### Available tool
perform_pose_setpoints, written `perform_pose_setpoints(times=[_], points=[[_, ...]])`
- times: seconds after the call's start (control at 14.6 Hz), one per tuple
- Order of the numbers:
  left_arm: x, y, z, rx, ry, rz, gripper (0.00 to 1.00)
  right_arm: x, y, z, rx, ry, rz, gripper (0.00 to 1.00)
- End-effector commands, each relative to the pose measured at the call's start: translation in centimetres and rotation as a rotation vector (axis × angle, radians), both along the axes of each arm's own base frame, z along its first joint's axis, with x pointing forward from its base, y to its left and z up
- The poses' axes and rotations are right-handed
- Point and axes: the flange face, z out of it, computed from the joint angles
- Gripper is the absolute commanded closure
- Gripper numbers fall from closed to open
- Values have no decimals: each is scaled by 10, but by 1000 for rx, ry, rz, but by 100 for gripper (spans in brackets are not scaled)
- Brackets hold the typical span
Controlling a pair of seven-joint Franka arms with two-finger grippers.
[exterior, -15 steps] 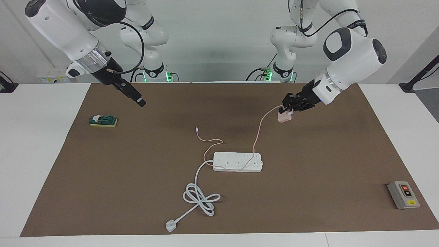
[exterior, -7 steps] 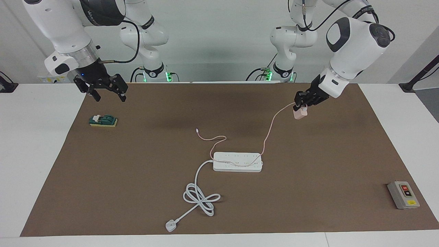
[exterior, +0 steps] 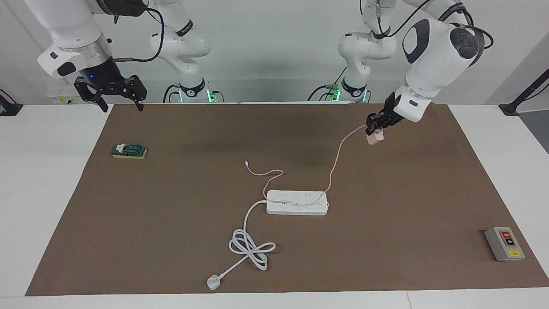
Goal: Plug charger into power strip
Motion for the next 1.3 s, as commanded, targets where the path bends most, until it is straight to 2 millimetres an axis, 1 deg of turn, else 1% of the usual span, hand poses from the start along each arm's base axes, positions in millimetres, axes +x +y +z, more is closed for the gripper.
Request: perform_pose_setpoints(times=[0.0,0.07,0.21,0.27,0.41,0.55,0.62,0.68,0.75,0.82,0.89,0.96,1.03,1.1,1.16,1.23], points=[[-9,12,5,21,-14,-24,100,-9,-2,5,-9,36,15,0],[-6,23,7,51,-33,-90,100,-10,-2,5,-9,37,10,0],[-11,42,11,148,-48,-185,100,-12,-1,4,-9,40,-14,0],[-9,59,12,173,-51,-213,100,-14,-2,6,-10,36,-25,0],[-10,84,16,245,-47,-295,100,-15,-2,6,-10,38,-26,0],[-14,126,23,275,-28,-227,100,-15,-6,6,-10,35,-34,0],[-17,159,25,278,-10,-138,100,-15,-6,6,-10,35,-34,0],[-28,189,32,299,21,-111,100,-15,-5,6,-9,36,-35,0],[-36,210,39,362,41,-199,100,-15,-7,6,-9,32,-35,0],[-39,224,45,414,59,-292,100,-14,-10,6,-10,29,-37,0],[-44,235,52,451,56,-304,100,-13,-14,7,-10,23,-40,0],[-42,236,55,468,41,-270,100,-12,-14,6,-10,18,-39,0],[-40,232,57,485,26,-159,100,-9,-15,5,-11,9,-39,0],[-37,220,55,503,2,-12,100,-8,-16,3,-11,11,-42,0],[-30,204,51,448,-48,138,100,-8,-17,3,-12,15,-44,0],[-21,180,50,369,-93,274,100,-8,-18,1,-12,17,-45,0]])
